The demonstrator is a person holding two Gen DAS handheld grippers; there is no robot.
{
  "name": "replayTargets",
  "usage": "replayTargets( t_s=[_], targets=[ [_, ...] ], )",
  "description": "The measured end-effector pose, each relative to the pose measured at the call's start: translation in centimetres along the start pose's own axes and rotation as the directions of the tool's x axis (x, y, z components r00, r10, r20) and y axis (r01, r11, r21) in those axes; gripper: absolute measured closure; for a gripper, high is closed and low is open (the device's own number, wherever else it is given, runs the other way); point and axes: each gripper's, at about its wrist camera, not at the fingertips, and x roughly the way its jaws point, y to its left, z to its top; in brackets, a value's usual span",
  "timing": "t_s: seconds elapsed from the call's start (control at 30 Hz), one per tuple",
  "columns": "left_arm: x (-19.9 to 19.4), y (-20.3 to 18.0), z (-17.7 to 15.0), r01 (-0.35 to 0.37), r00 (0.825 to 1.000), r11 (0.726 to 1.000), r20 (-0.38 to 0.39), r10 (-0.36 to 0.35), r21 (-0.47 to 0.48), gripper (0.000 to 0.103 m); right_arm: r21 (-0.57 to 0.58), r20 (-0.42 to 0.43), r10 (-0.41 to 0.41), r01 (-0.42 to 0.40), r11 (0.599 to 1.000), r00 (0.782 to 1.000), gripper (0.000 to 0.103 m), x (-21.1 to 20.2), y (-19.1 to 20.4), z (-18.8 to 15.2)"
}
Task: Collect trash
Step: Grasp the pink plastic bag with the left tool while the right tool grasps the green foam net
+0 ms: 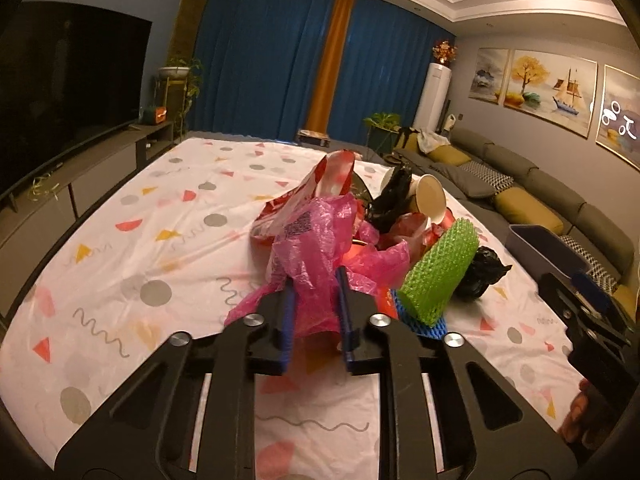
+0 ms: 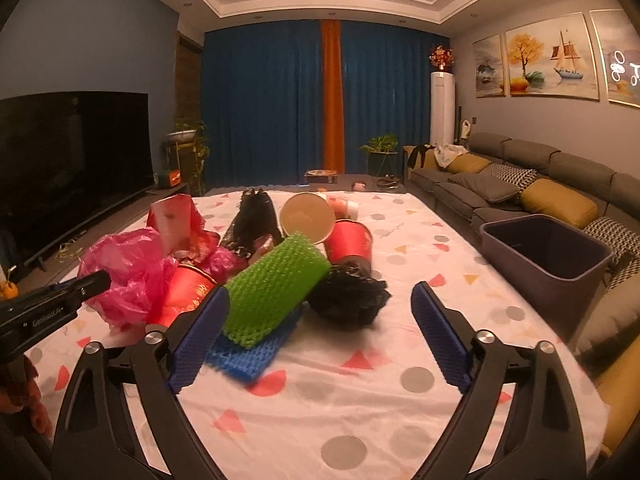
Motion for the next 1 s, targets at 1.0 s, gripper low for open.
replayTargets(
  t_s=[1.0],
  targets=[
    [-2.0, 2.0, 1.4, 0.060, 0.992, 0.997, 0.118, -0.053, -0.052, 0.098, 0.060, -0.239, 0.024, -0.010, 0.998, 0.971, 0.066, 11.6, 2.8, 0.1]
  ],
)
